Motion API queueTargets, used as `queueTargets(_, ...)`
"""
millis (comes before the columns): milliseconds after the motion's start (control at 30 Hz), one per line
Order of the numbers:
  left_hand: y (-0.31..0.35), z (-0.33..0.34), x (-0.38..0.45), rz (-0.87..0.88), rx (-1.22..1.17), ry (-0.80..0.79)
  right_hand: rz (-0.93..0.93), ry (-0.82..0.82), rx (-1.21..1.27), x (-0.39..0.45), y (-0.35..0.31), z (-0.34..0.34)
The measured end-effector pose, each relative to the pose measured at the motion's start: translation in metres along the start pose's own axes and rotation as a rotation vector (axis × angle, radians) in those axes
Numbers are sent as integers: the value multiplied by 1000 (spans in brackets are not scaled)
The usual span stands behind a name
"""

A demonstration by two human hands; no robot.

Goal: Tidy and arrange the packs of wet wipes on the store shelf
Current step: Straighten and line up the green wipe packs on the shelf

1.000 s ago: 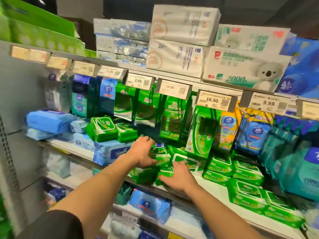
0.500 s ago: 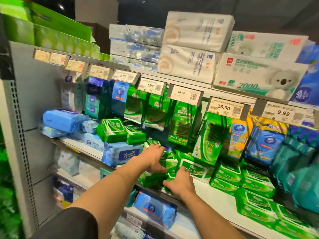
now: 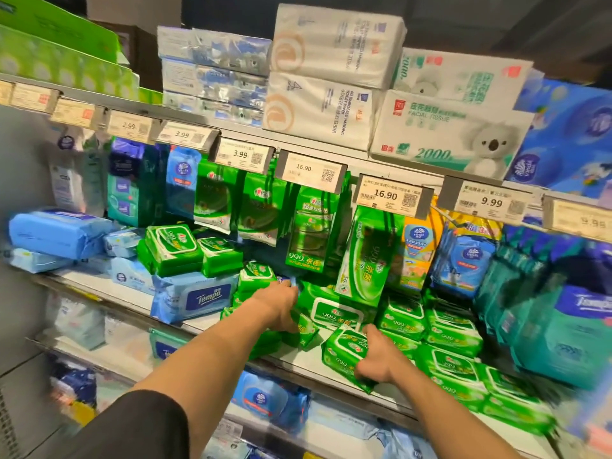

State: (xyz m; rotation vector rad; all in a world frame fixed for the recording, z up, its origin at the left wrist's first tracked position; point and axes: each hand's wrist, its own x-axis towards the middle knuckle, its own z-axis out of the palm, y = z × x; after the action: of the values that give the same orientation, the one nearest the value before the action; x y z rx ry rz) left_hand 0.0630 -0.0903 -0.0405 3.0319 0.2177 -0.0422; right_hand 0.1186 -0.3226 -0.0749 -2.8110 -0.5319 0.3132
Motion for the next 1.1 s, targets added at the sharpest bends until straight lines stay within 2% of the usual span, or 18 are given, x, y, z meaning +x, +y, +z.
queueTargets(267,15,6,11,-74,8,-46,-34,-26,-88,-1,9,0)
queueTargets(333,17,8,13,-89,9,-55,-6,26,-140,-4,9,0)
queueTargets(433,20,10,15,-100,40,-68,158,186,-156,-11,8,-4)
queueTargets(533,24,11,15,-88,48,-80,279,272,-142,-16,11,-7)
queueTargets(667,32,9,14,-70,44,-81,227,326,-145,-21,22,-22)
queueTargets(733,36,10,14,-71,43,-76,112,277,-135,-19,30,-30)
queueTargets(800,37,13,14,-70,37,-70,-31,117,-145,-14,42,-34)
queueTargets(900,35,16,15,-60,-6,-64,-183,-22,-302,-15,51,-32)
queueTargets(1000,34,17,14,-27,-70,-45,-222,-59,-382,-13,50,-23)
queueTargets(1100,36,20,12,79,-122,-42,-190,-91,-367,-10,49,-16)
